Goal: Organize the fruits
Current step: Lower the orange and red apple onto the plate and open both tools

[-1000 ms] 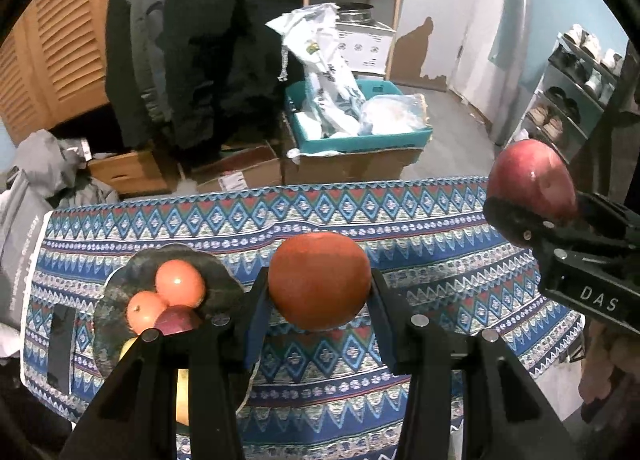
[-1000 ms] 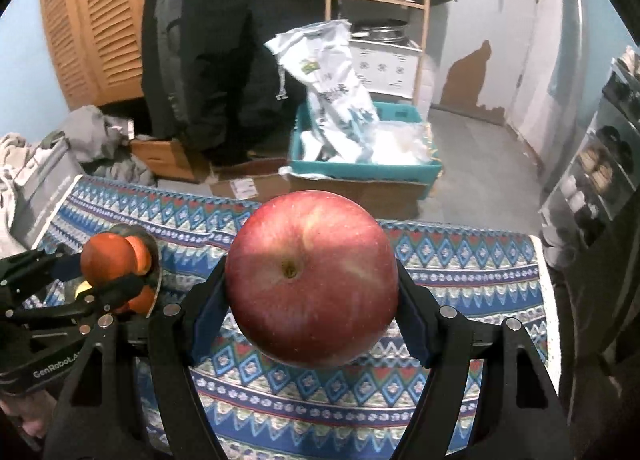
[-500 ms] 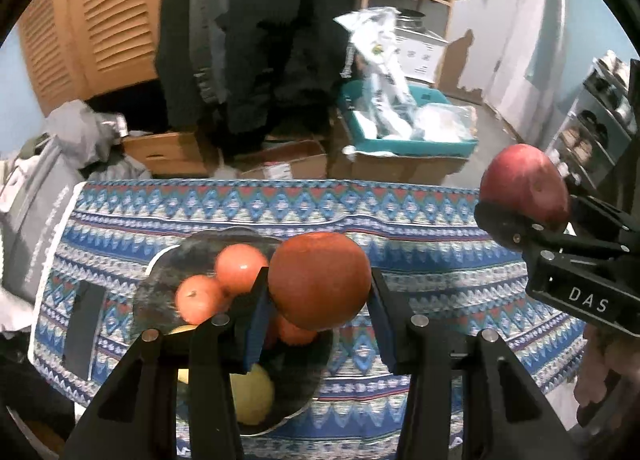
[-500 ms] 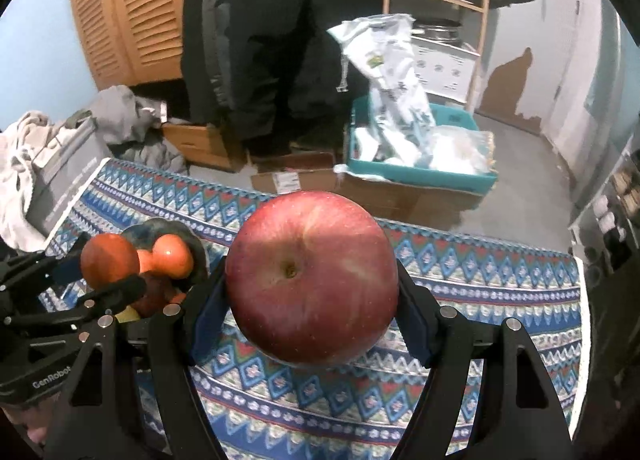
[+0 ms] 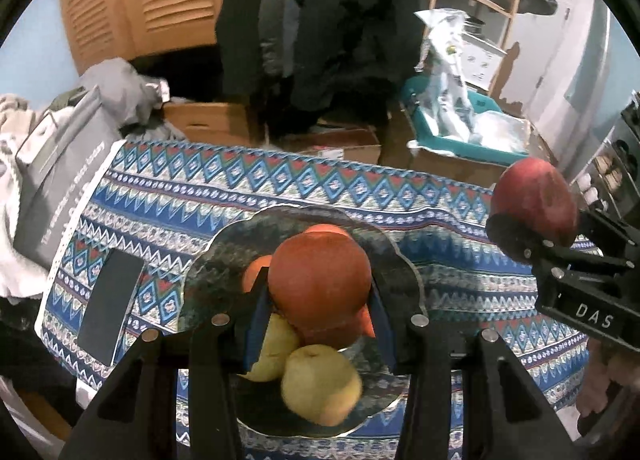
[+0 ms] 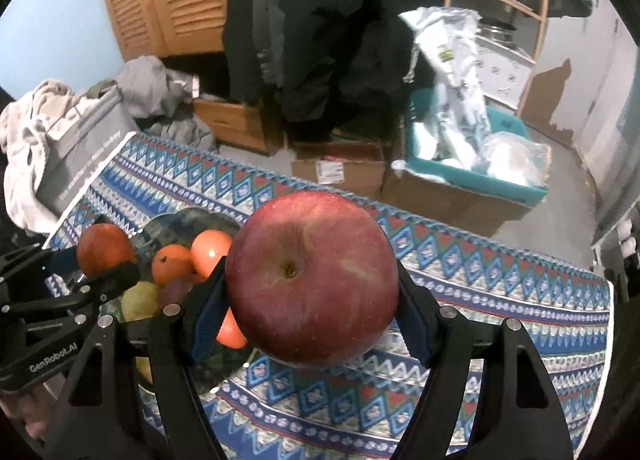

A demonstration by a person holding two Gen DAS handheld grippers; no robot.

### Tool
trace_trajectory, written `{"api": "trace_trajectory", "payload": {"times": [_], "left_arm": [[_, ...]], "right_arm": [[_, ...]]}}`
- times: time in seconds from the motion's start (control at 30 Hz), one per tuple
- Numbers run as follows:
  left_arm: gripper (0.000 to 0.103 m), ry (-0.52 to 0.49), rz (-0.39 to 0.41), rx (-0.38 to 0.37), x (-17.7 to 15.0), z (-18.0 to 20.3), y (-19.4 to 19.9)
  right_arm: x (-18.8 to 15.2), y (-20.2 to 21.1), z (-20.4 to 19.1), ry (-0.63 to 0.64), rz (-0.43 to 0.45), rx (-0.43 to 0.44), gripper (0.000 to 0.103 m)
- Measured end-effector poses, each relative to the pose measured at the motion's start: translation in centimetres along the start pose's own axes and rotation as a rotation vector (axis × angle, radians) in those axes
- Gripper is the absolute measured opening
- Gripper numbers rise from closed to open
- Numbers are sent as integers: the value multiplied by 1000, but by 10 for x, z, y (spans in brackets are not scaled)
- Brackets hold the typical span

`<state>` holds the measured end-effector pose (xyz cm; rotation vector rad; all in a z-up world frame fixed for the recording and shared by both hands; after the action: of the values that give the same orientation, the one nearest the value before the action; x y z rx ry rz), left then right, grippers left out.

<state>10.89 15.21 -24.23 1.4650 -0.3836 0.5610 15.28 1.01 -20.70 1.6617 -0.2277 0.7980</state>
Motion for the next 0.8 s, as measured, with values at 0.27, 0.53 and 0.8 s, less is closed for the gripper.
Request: {"api": "trace_trajectory", "payload": {"times": [0.27,0.53,0.8], "left_arm": [[47,59,-34,17,-6,-38,-23],[47,85,-89,49,-17,-64,-50],[47,71,-146,80,-27,-71,-68]], "right_arm": [[-7,-33,-30,38,-54,36,75],[-16,-65,-49,54,-115,59,75],[-27,-88,-60,77,-170,65,75]]}}
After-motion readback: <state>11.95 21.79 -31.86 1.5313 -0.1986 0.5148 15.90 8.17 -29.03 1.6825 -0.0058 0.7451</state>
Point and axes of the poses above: each gripper's, at about its wrist camera, not at the fingertips, and y roughly against the way its jaws point, z to its right, x to its top, the point moved 9 cm from there along -y, roughly the way its jaws point, and after that the axes turned 1 degree about z, right-handed, at the moved point
